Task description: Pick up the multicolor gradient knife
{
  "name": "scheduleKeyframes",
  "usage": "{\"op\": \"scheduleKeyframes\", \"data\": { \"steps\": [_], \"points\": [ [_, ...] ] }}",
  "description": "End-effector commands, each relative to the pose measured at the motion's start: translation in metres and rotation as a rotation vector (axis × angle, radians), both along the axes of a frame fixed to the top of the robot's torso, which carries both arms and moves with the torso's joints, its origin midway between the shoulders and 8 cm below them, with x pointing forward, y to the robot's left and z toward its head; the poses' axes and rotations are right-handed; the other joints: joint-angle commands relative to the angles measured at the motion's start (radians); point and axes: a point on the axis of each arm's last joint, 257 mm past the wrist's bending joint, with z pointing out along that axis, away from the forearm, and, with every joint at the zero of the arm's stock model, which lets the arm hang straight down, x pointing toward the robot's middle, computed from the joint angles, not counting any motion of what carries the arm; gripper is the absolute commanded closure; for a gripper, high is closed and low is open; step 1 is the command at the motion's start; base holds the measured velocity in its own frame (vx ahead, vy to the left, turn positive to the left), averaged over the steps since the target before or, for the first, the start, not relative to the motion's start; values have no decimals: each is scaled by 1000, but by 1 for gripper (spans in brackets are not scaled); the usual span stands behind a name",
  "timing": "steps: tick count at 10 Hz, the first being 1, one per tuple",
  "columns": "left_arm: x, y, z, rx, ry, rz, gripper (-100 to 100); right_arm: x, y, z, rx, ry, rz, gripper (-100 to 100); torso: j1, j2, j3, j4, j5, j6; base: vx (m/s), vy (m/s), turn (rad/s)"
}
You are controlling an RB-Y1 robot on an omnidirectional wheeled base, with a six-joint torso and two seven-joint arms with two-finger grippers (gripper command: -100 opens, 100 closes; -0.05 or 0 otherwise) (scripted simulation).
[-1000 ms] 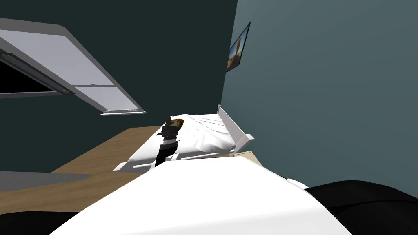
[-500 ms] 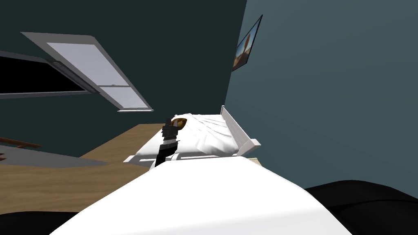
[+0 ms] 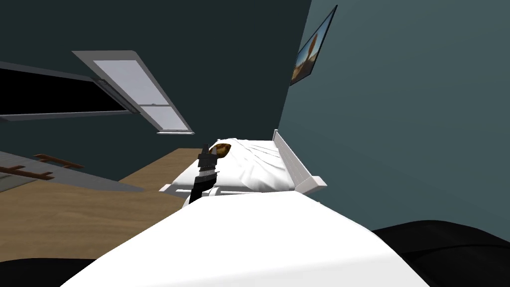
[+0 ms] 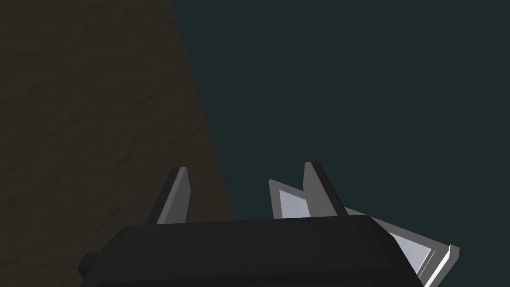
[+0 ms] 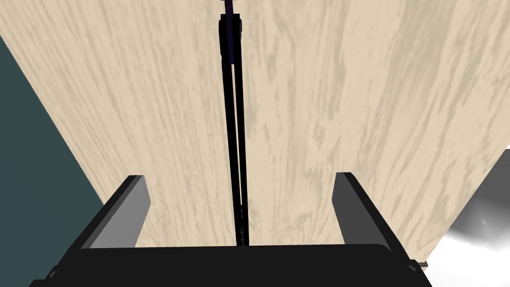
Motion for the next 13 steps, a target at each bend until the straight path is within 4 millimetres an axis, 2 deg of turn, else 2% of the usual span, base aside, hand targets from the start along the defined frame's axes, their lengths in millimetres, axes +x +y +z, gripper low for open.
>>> {"op": "scheduleKeyframes", "data": {
  "steps": [1, 2, 3, 6, 8, 9, 13],
  "points": [
    [0, 0, 0, 0, 0, 0, 0, 0, 0, 0, 0, 0, 0, -100, 0, 0, 0, 0, 0, 0, 16, -11, 29],
    [0, 0, 0, 0, 0, 0, 0, -2, 0, 0, 1, 4, 1, 0, 1, 1, 1, 0, 0, 1, 0, 0, 0],
    [0, 0, 0, 0, 0, 0, 0, -3, 11, -9, 2, 3, 18, -100, 1, 2, 1, 0, 0, 1, 38, -44, -118],
    [0, 0, 0, 0, 0, 0, 0, -6, 33, -24, 4, 3, 53, -100, -5, -3, -1, -1, -1, 1, 87, -101, -126],
    [0, 0, 0, 0, 0, 0, 0, -6, 32, -24, 3, 2, 47, -100, -2, -2, -1, 0, -1, 0, 41, -31, -6],
    [0, 0, 0, 0, 0, 0, 0, -6, 33, -24, 3, 3, 50, 100, 0, 1, 0, 0, 0, 0, 5, -4, 1],
    [0, 0, 0, 0, 0, 0, 0, -5, 35, -24, 7, 2, 51, 100, -5, 3, 2, 1, -2, 0, 0, 1, 0]
  ]
}}
